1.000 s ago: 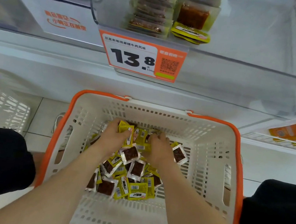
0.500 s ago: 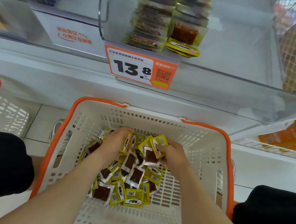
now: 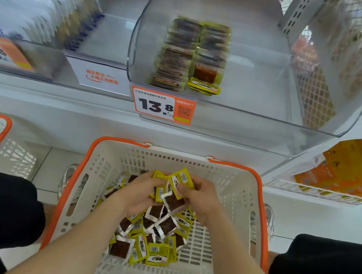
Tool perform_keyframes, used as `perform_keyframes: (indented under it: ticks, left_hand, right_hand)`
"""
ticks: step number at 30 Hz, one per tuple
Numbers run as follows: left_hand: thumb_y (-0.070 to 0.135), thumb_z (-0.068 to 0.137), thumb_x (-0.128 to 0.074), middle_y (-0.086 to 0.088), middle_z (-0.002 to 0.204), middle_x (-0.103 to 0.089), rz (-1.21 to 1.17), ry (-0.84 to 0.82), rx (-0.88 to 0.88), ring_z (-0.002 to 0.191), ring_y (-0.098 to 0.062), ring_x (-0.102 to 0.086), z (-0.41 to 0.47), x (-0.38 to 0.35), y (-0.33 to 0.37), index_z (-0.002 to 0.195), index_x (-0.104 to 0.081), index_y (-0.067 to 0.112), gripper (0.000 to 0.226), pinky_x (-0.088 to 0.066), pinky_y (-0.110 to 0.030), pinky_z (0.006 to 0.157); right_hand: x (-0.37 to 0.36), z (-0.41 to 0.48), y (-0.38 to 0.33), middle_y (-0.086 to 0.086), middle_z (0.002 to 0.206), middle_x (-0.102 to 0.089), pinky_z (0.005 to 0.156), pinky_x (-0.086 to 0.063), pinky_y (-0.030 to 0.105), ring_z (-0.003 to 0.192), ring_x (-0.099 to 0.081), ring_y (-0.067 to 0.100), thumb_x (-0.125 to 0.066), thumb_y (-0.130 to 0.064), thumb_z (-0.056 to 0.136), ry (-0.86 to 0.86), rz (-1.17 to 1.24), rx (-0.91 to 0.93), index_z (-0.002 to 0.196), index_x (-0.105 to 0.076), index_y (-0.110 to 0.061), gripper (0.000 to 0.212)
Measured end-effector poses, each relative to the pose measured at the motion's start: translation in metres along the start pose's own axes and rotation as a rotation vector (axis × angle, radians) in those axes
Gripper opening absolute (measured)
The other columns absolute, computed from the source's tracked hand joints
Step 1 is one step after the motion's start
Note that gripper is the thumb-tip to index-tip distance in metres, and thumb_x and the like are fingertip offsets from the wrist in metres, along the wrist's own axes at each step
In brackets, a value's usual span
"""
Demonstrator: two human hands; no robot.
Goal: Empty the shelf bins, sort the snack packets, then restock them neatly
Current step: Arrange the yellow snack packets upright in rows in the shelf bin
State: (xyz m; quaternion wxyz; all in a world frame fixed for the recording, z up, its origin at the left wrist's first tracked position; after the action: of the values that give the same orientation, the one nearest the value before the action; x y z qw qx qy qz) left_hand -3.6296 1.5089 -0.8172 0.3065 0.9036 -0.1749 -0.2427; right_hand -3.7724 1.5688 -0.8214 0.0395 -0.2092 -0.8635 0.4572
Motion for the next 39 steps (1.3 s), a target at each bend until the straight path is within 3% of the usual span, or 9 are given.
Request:
perform_keyframes:
  ticks: [3, 7, 14, 20, 25, 29, 32, 35, 39]
  left_hand:
    - [0.013, 0.104, -0.060, -0.021, 0.120, -0.074, -0.068, 0.074, -0.057, 0.107, -0.035, -0.073, -0.001, 0.002, 0.009, 0.126, -0.066, 0.009, 0.023, -0.059, -0.055, 0.094]
    - [0.025, 0.106, -0.058, -0.020, 0.119, -0.074, -0.031, 0.088, -0.045, 0.095, -0.030, -0.074, -0.007, 0.006, 0.016, 0.134, -0.062, 0.009, 0.032, -0.060, -0.044, 0.077]
    - [0.050, 0.098, -0.068, -0.012, 0.128, -0.073, 0.116, -0.104, 0.108, 0.114, -0.034, -0.073, -0.025, 0.000, 0.014, 0.132, -0.068, 0.017, 0.047, -0.060, -0.054, 0.093]
    - [0.026, 0.104, -0.065, -0.016, 0.118, -0.076, 0.290, -0.115, 0.128, 0.108, -0.035, -0.074, -0.023, 0.005, 0.012, 0.127, -0.070, 0.008, 0.030, -0.060, -0.056, 0.093]
    - [0.023, 0.106, -0.060, -0.019, 0.113, -0.077, 0.280, -0.096, 0.151, 0.109, -0.038, -0.074, -0.024, 0.003, 0.009, 0.121, -0.071, 0.005, 0.026, -0.064, -0.050, 0.085]
    - [0.023, 0.109, -0.056, -0.022, 0.111, -0.077, 0.223, -0.033, 0.127, 0.109, -0.042, -0.073, -0.025, 0.008, 0.008, 0.122, -0.067, 0.005, 0.025, -0.064, -0.050, 0.086]
    - [0.021, 0.110, -0.054, -0.023, 0.116, -0.074, 0.085, 0.104, 0.076, 0.101, -0.043, -0.075, -0.022, 0.024, 0.006, 0.129, -0.059, 0.006, 0.025, -0.065, -0.052, 0.080]
    - [0.025, 0.111, -0.049, -0.025, 0.118, -0.073, -0.068, 0.142, 0.029, 0.103, -0.046, -0.074, -0.018, 0.028, 0.003, 0.130, -0.059, 0.004, 0.030, -0.063, -0.057, 0.085]
    - [0.025, 0.111, -0.050, -0.025, 0.125, -0.071, -0.276, 0.033, -0.023, 0.111, -0.043, -0.072, -0.017, 0.009, 0.011, 0.133, -0.062, 0.001, 0.035, -0.061, -0.057, 0.088]
  right_hand:
    - [0.002, -0.002, -0.004, 0.010, 0.100, -0.079, 0.063, -0.064, 0.056, 0.086, -0.078, 0.035, -0.078, 0.001, 0.090, 0.067, 0.004, 0.000, 0.114, -0.073, -0.010, 0.027]
    - [-0.005, -0.002, -0.026, -0.001, 0.096, -0.080, 0.071, -0.060, 0.032, 0.085, -0.076, 0.015, -0.086, -0.006, 0.082, -0.003, -0.360, 0.153, 0.114, -0.074, -0.020, 0.037]
    - [-0.026, 0.002, -0.049, -0.006, 0.097, -0.071, 0.076, -0.058, 0.033, 0.079, -0.067, 0.009, -0.099, -0.026, 0.065, -0.146, -0.820, 0.229, 0.104, -0.073, -0.034, 0.047]
    - [-0.022, -0.003, -0.048, 0.010, 0.097, -0.074, 0.076, -0.065, 0.043, 0.084, -0.076, 0.026, -0.106, -0.023, 0.050, -0.204, -0.755, 0.104, 0.113, -0.070, -0.030, 0.074]
    - [-0.010, -0.006, -0.047, 0.008, 0.103, -0.077, 0.092, -0.062, 0.042, 0.091, -0.077, 0.019, -0.101, -0.017, 0.063, -0.272, -0.680, 0.001, 0.125, -0.069, -0.030, 0.070]
    - [-0.002, -0.011, -0.043, 0.011, 0.104, -0.079, 0.083, -0.061, 0.035, 0.095, -0.077, 0.021, -0.088, 0.004, 0.076, -0.321, -0.603, -0.101, 0.129, -0.067, -0.024, 0.064]
    - [0.011, -0.009, -0.058, 0.002, 0.092, -0.078, 0.087, -0.060, 0.033, 0.087, -0.075, 0.008, -0.080, 0.005, 0.083, -0.066, -0.726, 0.080, 0.129, -0.065, -0.024, 0.057]
    - [0.005, -0.026, -0.082, -0.004, 0.082, -0.074, 0.080, -0.055, 0.022, 0.078, -0.070, 0.002, -0.073, 0.003, 0.088, 0.269, -0.553, 0.395, 0.117, -0.065, -0.029, 0.044]
    - [-0.036, -0.037, -0.072, -0.010, 0.088, -0.077, 0.084, -0.058, 0.028, 0.087, -0.072, 0.006, -0.077, -0.005, 0.086, 0.234, -0.365, 0.460, 0.107, -0.069, -0.027, 0.031]
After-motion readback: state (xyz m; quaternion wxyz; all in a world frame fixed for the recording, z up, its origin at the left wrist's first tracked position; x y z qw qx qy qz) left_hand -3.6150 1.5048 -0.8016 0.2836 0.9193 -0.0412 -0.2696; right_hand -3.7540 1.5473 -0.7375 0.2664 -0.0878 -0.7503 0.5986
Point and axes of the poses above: each hand's wrist, its own z-axis towards the middle knuckle, its own x-axis out of the back of the hand, y = z × x, the point moved 8 cm from there along z, towards the middle knuckle
